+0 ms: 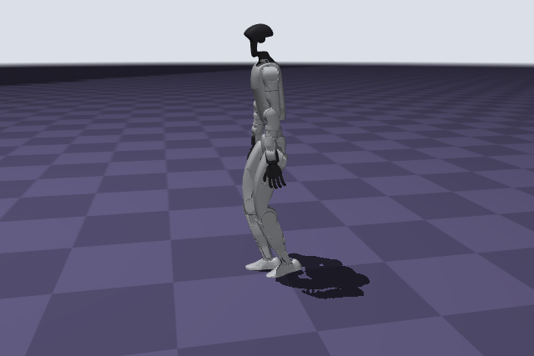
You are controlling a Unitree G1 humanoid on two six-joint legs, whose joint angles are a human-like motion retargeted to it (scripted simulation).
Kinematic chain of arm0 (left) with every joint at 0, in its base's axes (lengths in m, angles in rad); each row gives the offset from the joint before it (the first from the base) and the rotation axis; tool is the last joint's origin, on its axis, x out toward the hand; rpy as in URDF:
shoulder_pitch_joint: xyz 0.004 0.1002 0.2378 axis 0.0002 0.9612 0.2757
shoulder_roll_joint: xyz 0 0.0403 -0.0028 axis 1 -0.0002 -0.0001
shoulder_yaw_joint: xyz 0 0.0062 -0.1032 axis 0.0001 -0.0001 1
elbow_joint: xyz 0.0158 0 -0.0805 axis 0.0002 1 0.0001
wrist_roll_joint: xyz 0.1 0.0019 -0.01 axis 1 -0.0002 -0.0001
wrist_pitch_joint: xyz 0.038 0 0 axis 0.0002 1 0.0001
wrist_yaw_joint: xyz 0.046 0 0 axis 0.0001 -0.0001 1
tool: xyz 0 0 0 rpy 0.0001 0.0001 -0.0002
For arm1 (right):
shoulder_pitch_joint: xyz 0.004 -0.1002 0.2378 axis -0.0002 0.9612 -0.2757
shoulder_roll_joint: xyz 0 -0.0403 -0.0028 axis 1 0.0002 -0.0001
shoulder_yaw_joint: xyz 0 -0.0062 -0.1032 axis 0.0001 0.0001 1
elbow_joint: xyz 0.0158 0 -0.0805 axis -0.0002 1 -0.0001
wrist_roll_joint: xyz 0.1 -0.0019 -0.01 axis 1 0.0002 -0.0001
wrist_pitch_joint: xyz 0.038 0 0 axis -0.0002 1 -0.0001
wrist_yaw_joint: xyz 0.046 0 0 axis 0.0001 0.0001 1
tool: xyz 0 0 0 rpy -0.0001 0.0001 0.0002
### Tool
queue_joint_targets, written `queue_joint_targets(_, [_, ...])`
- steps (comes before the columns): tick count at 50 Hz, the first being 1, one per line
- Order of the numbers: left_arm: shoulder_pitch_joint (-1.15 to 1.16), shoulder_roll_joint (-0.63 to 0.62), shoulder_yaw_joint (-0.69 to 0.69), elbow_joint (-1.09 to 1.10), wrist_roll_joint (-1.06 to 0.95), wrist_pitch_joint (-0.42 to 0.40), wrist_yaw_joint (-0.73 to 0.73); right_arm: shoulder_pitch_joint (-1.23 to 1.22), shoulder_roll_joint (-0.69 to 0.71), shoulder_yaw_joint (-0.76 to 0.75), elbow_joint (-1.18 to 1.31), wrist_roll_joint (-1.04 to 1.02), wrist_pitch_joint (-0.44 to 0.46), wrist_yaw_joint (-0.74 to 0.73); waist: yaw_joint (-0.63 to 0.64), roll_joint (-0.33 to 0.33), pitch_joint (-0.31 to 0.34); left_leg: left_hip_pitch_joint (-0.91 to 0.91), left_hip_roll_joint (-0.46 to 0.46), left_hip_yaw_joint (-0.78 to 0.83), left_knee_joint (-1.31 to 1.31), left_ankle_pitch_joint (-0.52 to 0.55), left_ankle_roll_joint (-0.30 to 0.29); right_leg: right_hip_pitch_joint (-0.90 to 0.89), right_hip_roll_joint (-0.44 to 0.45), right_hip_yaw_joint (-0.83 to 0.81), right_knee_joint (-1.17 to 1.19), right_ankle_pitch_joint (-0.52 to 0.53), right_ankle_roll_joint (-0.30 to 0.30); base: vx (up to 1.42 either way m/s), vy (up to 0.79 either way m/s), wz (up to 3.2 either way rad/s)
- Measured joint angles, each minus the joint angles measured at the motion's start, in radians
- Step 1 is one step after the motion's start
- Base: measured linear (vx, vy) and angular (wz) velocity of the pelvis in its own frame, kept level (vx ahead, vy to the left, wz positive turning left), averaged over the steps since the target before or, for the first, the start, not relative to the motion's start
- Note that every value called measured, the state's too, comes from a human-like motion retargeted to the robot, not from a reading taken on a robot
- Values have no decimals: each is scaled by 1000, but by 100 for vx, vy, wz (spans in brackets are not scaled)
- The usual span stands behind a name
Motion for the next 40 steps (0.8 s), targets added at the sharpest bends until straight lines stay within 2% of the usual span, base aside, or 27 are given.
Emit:
queue_joint_targets(3, [-15,14,-24,-86,-26,-37,16,20,-11,-23,47,7,-3,31,-4,-54,25,109,-52,11,-73,33,0,-6,6,87,-185,-105,-36,89,-25,8])
queue_joint_targets(5, [-26,26,-24,-128,-28,-49,29,30,-15,-32,88,7,2,76,0,-65,32,173,-49,19,-97,63,0,7,29,128,-194,-148,-92,75,-24,-9])
queue_joint_targets(7, [-41,38,-21,-146,-22,-46,26,36,-19,-34,134,13,19,108,1,-57,27,189,-19,36,-34,116,0,72,28,10,-203,-223,-124,70,-19,7])
queue_joint_targets(10, [-58,31,6,-163,-12,-29,32,26,-22,-54,208,23,58,126,-5,-61,38,145,47,113,188,322,0,156,58,90,-242,-274,-112,76,-14,22])
queue_joint_targets(12, [-65,22,12,-174,-25,-26,39,22,-15,-69,231,46,63,135,15,-49,48,40,75,111,403,390,0,210,60,60,-275,-290,-101,48,8,6])
queue_joint_targets(13, [-69,16,12,-179,-33,-27,39,17,-12,-68,237,63,58,146,30,-45,49,-22,54,91,499,368,0,224,67,81,-295,-283,-91,35,10,-4])
queue_joint_targets(15, [-63,6,16,-185,-42,-30,39,9,-8,-60,241,77,55,159,63,-55,53,-116,36,89,657,219,0,269,64,88,-335,-283,-91,58,-8,-24])
queue_joint_targets(17, [-53,-4,31,-193,-46,-42,53,-30,-5,-59,238,61,61,159,87,-37,44,-228,106,111,783,78,0,288,86,81,-361,-280,-82,52,-6,-30])
queue_joint_targets(20, [-23,-11,52,-175,-40,-54,71,-72,7,-44,212,28,52,144,123,-21,33,-350,158,171,824,-101,0,313,92,101,-389,-236,-51,53,14,-27])
queue_joint_targets(22, [-7,-17,62,-137,-31,-58,77,-94,13,-27,180,18,37,148,146,-14,19,-429,150,218,762,-178,0,332,75,75,-418,-199,-11,38,39,-1])
queue_joint_targets(23, [1,-23,68,-110,-28,-58,77,-101,15,-20,163,15,31,151,153,-12,9,-463,119,241,697,-181,0,340,56,57,-435,-174,22,33,63,45])
queue_joint_targets(25, [4,-47,89,-41,-21,-55,58,-110,6,-13,124,10,23,158,135,-11,-20,-521,-18,260,492,-127,-14,347,-13,-20,-458,-118,100,50,64,87])
queue_joint_targets(27, [8,-51,118,20,-35,-43,-1,-120,6,-2,88,13,18,170,145,-27,-23,-544,-101,213,358,-73,-31,361,-31,-26,-460,-70,132,58,2,20])
queue_joint_targets(28, [10,-46,126,43,-47,-36,-33,-126,7,5,71,20,16,179,155,-42,-20,-547,-89,226,363,-73,-8,363,-31,-13,-456,-42,137,44,-54,-22])
queue_joint_targets(30, [13,-33,142,74,-64,-24,-70,-145,4,6,44,30,12,200,168,-71,-11,-482,28,282,408,-202,0,360,-18,12,-419,15,123,50,-78,-36])
queue_joint_targets(32, [20,-32,164,85,-69,-16,-66,-167,4,2,28,27,18,211,187,-56,0,-435,-27,188,350,-256,0,341,-1,51,-348,147,148,63,-18,-64])
queue_joint_targets(33, [28,-35,175,84,-72,-17,-57,-175,3,2,20,23,23,209,184,-44,-2,-419,-26,158,333,-260,0,318,5,63,-292,222,160,74,-5,-75])
queue_joint_targets(35, [44,-41,195,80,-78,-23,-46,-180,4,19,-6,13,23,196,171,-4,-2,-369,69,169,324,-249,0,258,15,88,-122,334,175,79,-7,-89])
queue_joint_targets(36, [48,-36,193,78,-83,-23,-51,-179,4,37,-21,14,16,186,152,24,0,-350,88,137,316,-237,0,228,22,69,-24,352,180,57,0,-74])
queue_joint_targets(37, [49,-30,187,76,-85,-23,-56,-177,2,52,-34,11,10,174,136,51,2,-333,109,110,310,-225,0,199,29,50,71,336,180,39,3,-52])
queue_joint_targets(38, [49,-24,171,74,-83,-20,-63,-174,-3,60,-42,-2,7,157,126,76,2,-317,136,95,309,-213,0,173,36,32,162,252,168,51,1,-50])
queue_joint_targets(40, [46,-15,122,65,-62,-15,-68,-165,-23,43,-35,-58,8,108,127,117,-13,-293,192,96,312,-185,0,119,30,-6,303,30,88,67,0,-38])
